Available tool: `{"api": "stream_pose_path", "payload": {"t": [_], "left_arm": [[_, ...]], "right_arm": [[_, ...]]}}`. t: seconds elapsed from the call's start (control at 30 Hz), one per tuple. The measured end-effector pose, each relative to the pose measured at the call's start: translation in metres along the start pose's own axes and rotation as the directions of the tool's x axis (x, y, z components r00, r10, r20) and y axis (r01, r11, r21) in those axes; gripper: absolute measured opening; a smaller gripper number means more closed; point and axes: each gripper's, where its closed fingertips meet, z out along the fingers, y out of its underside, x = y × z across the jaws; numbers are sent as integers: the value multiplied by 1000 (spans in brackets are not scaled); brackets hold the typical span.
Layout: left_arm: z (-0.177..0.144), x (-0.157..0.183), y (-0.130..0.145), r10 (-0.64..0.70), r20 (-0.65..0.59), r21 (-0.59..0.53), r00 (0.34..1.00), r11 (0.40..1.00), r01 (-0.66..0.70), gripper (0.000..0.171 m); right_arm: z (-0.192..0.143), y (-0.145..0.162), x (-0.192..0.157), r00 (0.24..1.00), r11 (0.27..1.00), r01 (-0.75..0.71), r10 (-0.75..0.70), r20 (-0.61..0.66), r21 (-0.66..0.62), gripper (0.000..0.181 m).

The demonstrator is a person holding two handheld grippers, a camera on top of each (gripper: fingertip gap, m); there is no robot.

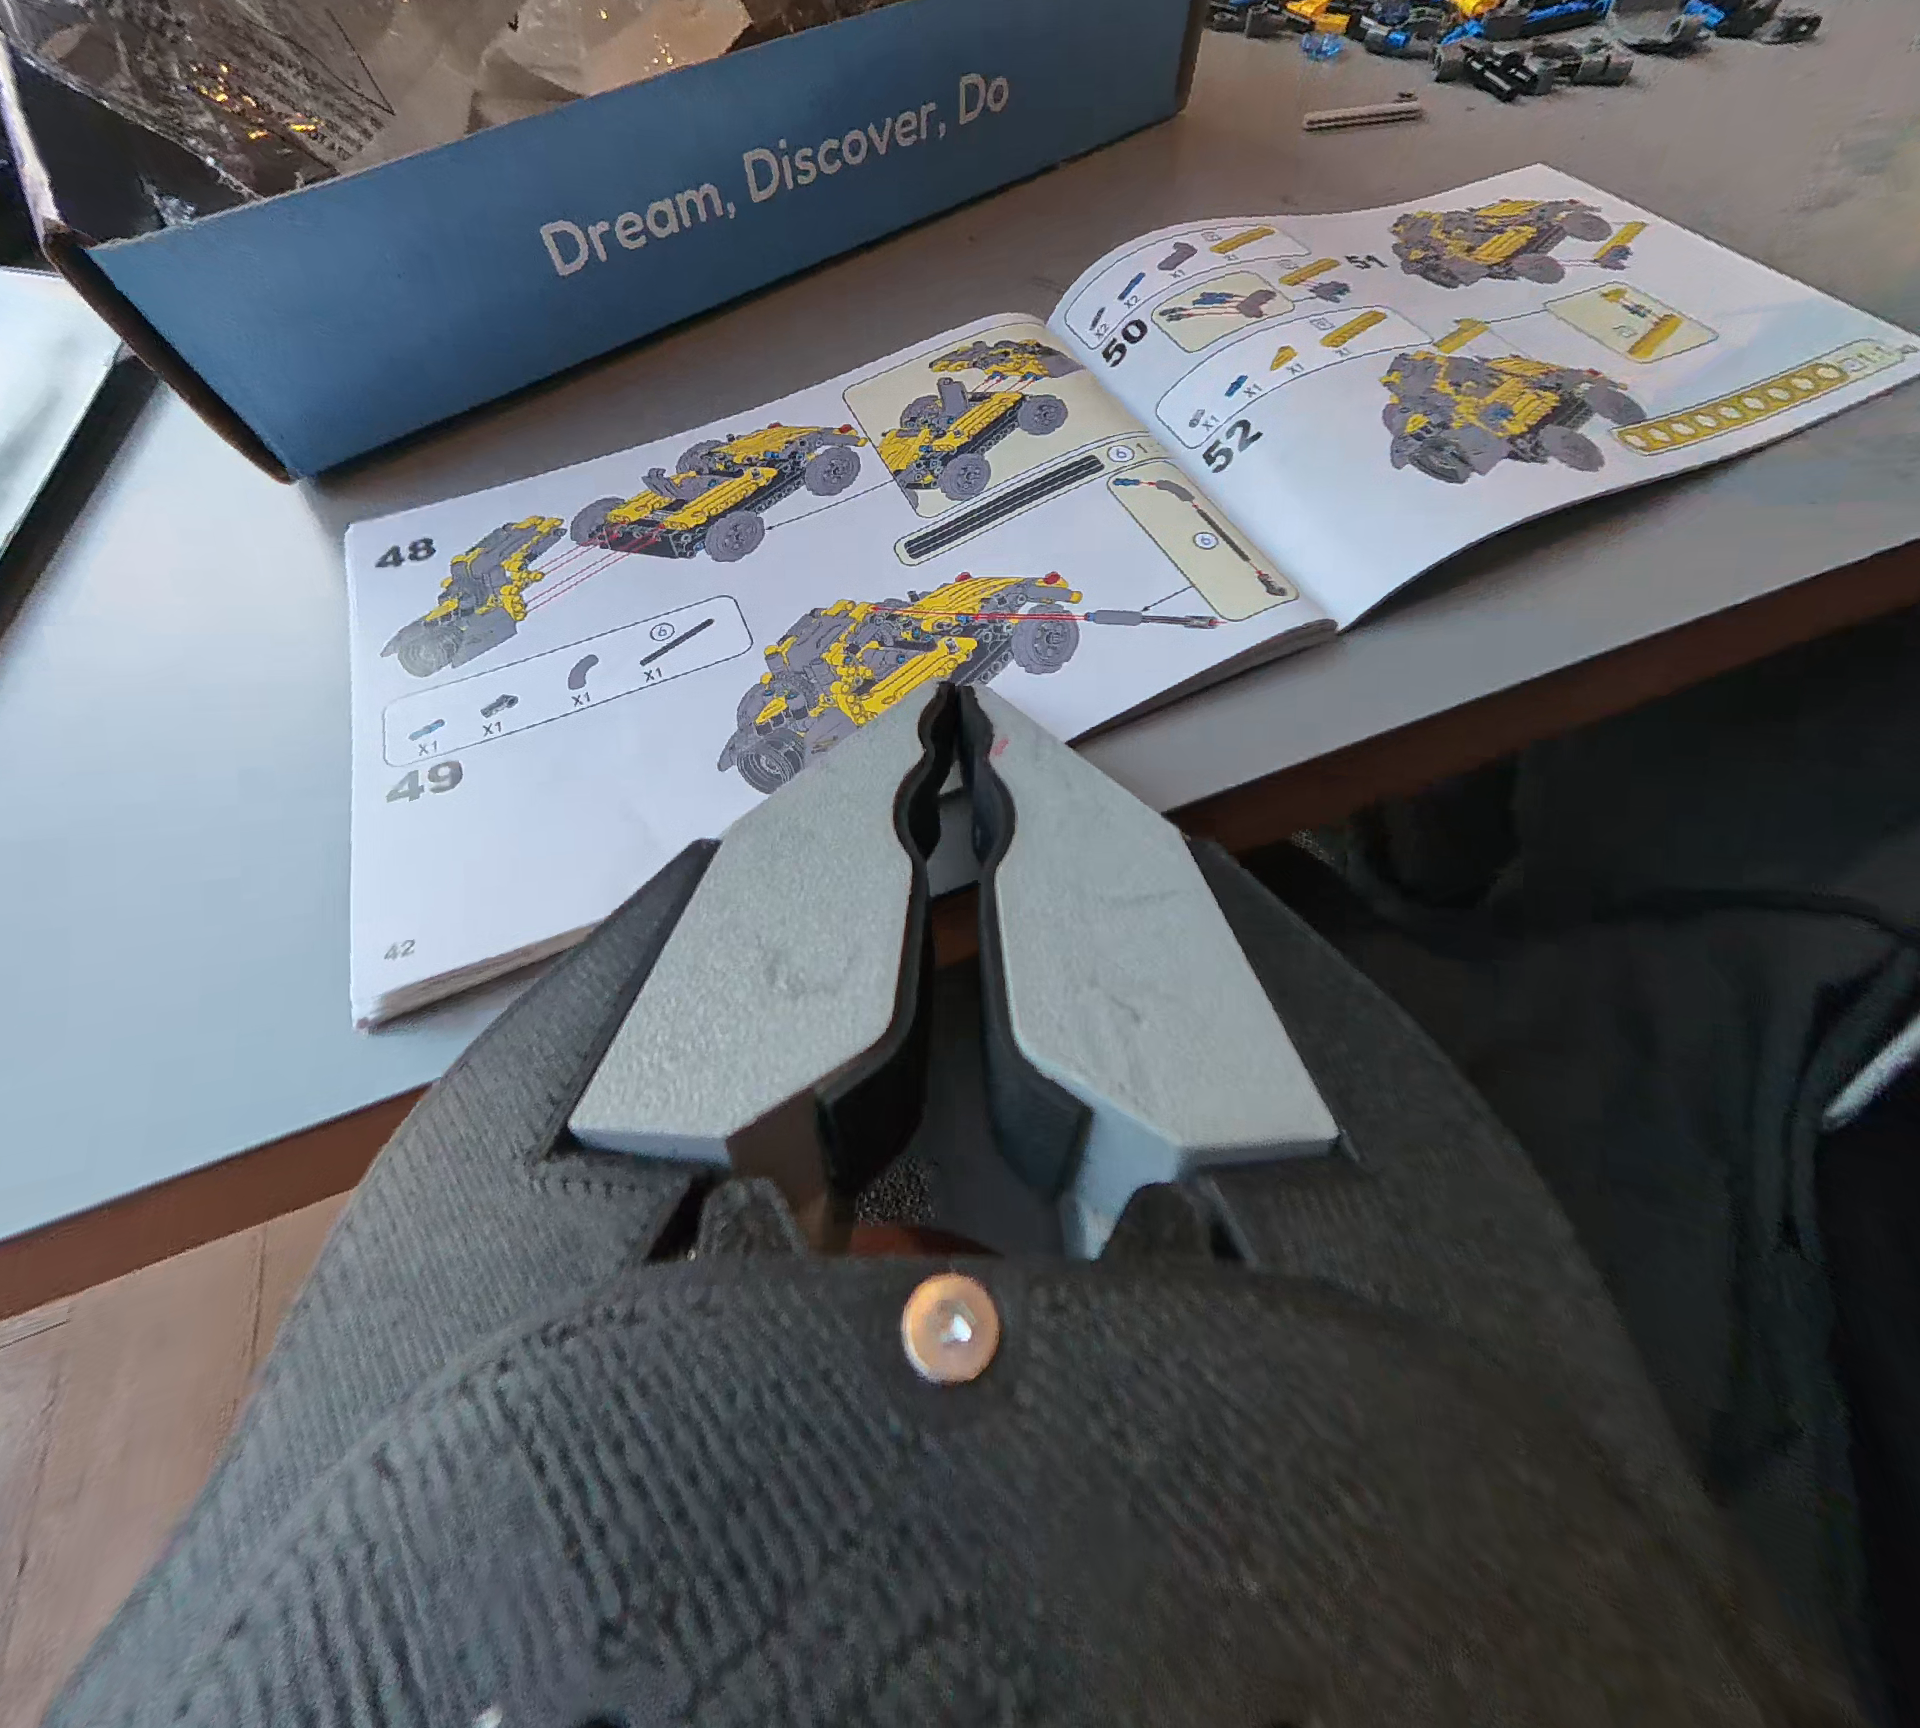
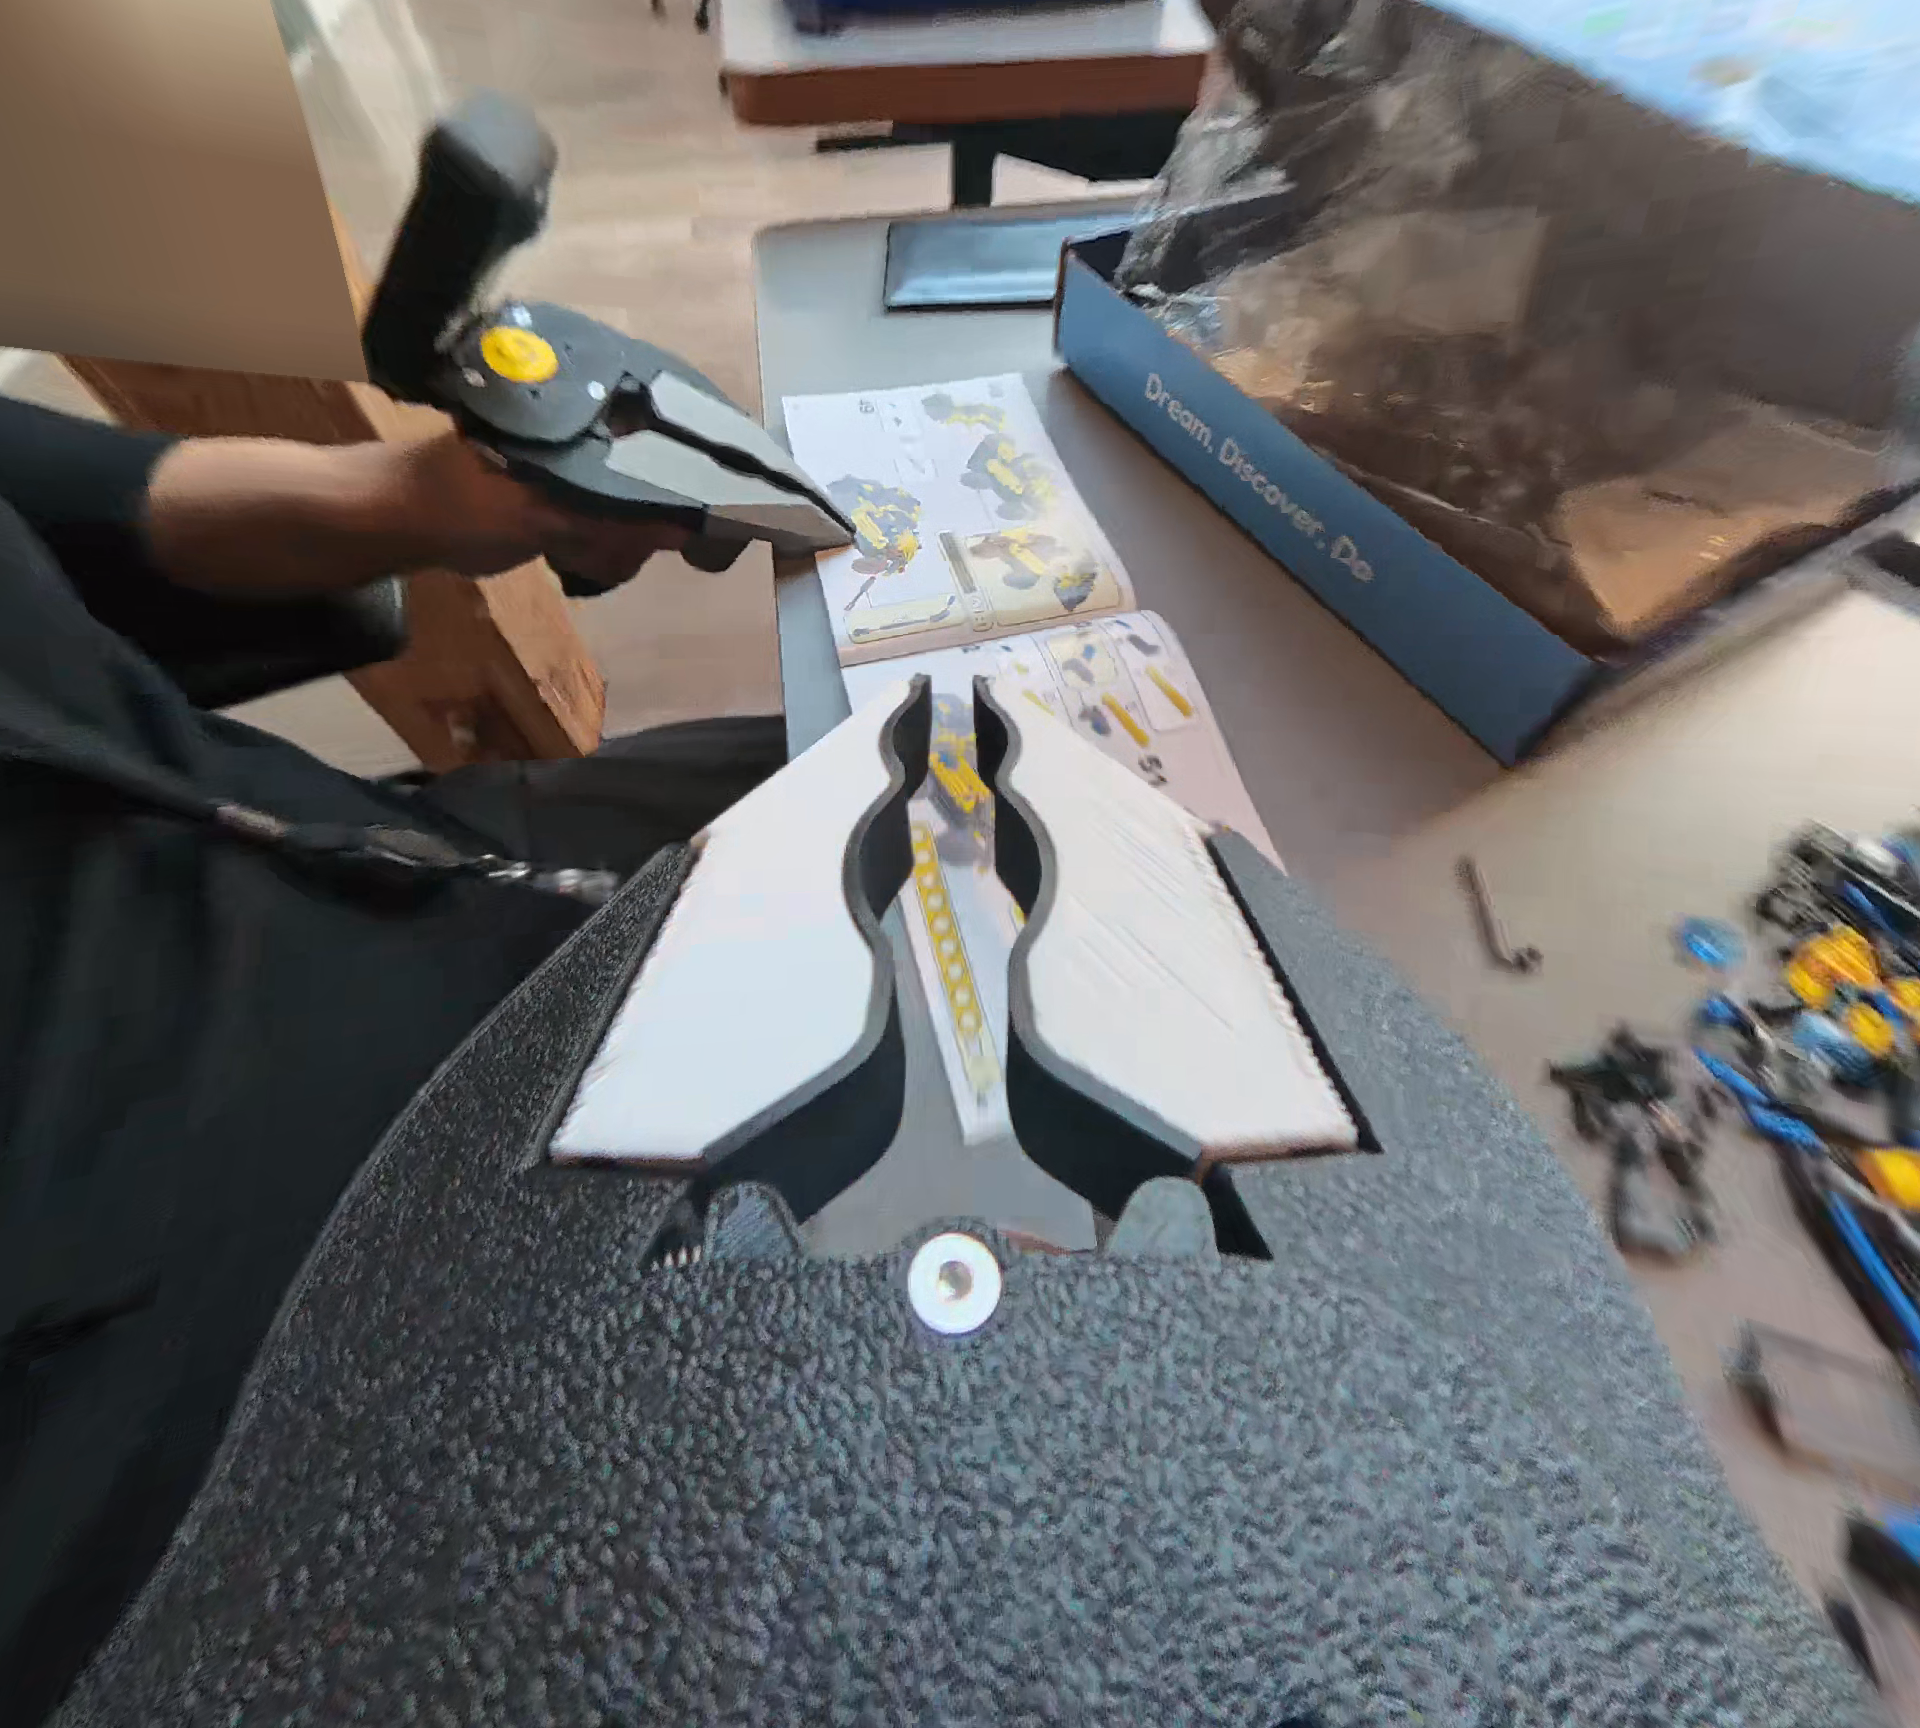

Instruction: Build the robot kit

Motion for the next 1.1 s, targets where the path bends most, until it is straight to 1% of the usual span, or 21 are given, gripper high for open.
{"api": "stream_pose_path", "payload": {"t": [0.07,0.13,0.17,0.23,0.27,0.3,0.33,0.43,0.5,0.63,0.7,0.8,0.87,0.97,1.03,1.1], "left_arm": [[-4,0,1,17,18,1,1000,1000,-17,0],[-6,-1,-1,27,38,17,999,999,-27,1],[-7,-1,-4,26,42,35,999,999,-28,7],[-9,1,-14,15,41,78,999,997,-18,12],[-10,2,-18,8,41,93,999,996,-12,16],[-11,4,-21,6,43,104,999,995,-10,19],[-11,6,-23,10,44,110,999,994,-15,21],[-11,19,-33,42,22,130,999,990,-45,27],[-12,36,-41,63,-22,160,998,985,-59,29],[-9,84,-50,101,-179,181,979,981,-69,32],[-5,100,-51,139,-204,185,969,977,-102,31],[1,117,-48,188,-232,180,954,973,-148,29],[5,124,-46,204,-243,173,948,971,-165,29],[6,129,-45,219,-266,185,939,967,-173,29],[6,133,-45,216,-307,188,927,969,-163,29],[6,139,-43,207,-368,185,906,972,-147,29]], "right_arm": [[-53,-5,10,997,994,-62,66,-42,86,7],[-103,-2,20,984,972,-157,168,-51,176,10],[-125,1,23,974,953,-210,224,-42,217,11],[-157,7,23,952,906,-291,306,-1,308,14],[-169,12,22,947,888,-306,321,12,345,15],[-177,21,25,945,879,-299,328,-15,370,18],[-182,33,32,940,883,-282,332,-76,375,22],[-192,76,56,896,913,-262,351,-274,311,23],[-197,93,63,874,919,-265,357,-330,291,27],[-215,127,76,831,949,-251,312,-461,190,34],[-228,144,90,797,956,-266,291,-530,125,41],[-251,163,121,731,953,-301,256,-632,38,47],[-266,171,143,694,951,-309,206,-690,-27,51],[-290,171,175,679,955,-246,47,-733,-166,58],[-296,161,189,726,948,-194,-35,-687,-254,58],[-298,151,206,770,916,-136,-142,-623,-378,70]]}}
